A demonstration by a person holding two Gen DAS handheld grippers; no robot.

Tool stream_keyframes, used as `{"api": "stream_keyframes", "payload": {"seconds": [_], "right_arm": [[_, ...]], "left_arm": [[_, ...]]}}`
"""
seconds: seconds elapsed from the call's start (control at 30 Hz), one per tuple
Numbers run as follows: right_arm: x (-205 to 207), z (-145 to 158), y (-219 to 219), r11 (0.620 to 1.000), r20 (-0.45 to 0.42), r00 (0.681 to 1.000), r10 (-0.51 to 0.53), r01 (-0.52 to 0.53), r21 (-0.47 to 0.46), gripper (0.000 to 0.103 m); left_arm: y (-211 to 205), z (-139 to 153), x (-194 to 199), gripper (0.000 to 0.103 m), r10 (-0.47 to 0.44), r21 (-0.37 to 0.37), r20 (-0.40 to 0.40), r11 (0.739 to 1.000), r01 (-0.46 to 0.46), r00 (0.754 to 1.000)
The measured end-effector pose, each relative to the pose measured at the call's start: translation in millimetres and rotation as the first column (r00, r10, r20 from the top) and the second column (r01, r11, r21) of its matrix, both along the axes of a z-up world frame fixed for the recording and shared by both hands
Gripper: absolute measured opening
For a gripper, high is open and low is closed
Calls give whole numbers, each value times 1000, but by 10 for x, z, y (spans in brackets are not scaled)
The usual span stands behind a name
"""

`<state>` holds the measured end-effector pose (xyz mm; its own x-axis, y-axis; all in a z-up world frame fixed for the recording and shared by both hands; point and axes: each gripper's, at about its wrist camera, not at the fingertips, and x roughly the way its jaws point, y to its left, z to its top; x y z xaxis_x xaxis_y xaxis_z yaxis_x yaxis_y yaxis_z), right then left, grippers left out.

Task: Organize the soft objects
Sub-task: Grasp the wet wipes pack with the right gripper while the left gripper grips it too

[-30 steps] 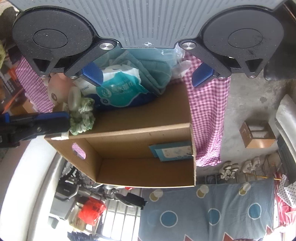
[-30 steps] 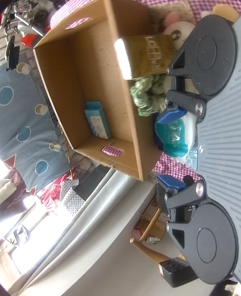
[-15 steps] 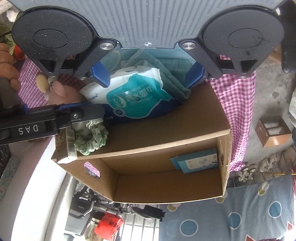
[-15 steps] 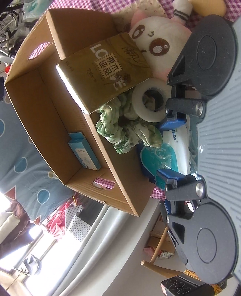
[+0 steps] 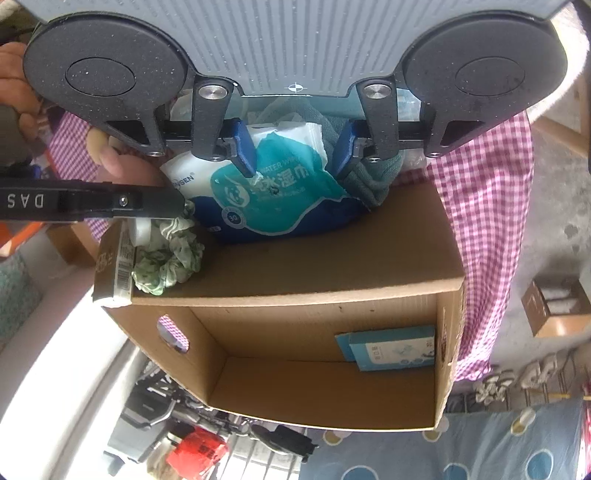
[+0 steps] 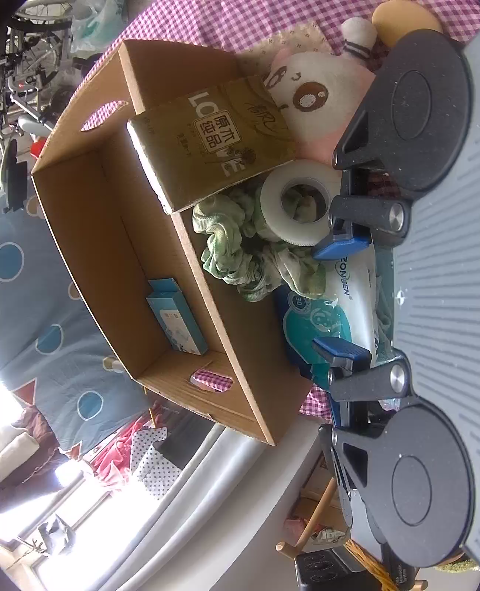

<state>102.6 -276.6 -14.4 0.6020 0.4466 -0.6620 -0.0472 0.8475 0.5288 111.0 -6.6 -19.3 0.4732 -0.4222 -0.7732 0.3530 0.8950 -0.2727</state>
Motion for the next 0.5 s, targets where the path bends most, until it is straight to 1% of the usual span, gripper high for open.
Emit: {"api": "stream_keyframes", "payload": {"seconds": [0.03,0.07,0.1,0.13,0.2,0.23,0.4,0.5], "right_arm": [[4,-6,0,1000,-2,1000,1,-1,5,48],[10,-10,-5,1000,-3,1000,2,-2,11,49],[13,-16,-11,1000,-4,1000,2,-2,16,49],[29,-13,-25,1000,-5,1000,3,-3,23,49],[16,-24,-51,999,-2,1000,4,-4,33,49],[13,-30,-61,999,-1,1000,5,-5,37,49],[-6,-50,-88,999,4,1000,7,-7,48,49],[-17,-42,-96,999,5,1000,8,-8,43,49]], "left_arm": [[36,-4,9,33,12,-17,-18,1000,-12,1000],[76,-6,37,32,29,-31,-39,999,-31,999],[105,-13,48,28,42,-44,-52,998,-44,998],[128,-23,61,21,50,-59,-65,997,-54,997],[171,-48,104,16,69,-95,-99,992,-78,993],[185,-51,107,12,80,-108,-101,990,-91,992],[293,-46,62,8,115,-143,-115,981,-131,987],[423,35,-8,7,135,-134,-97,980,-148,986]]}}
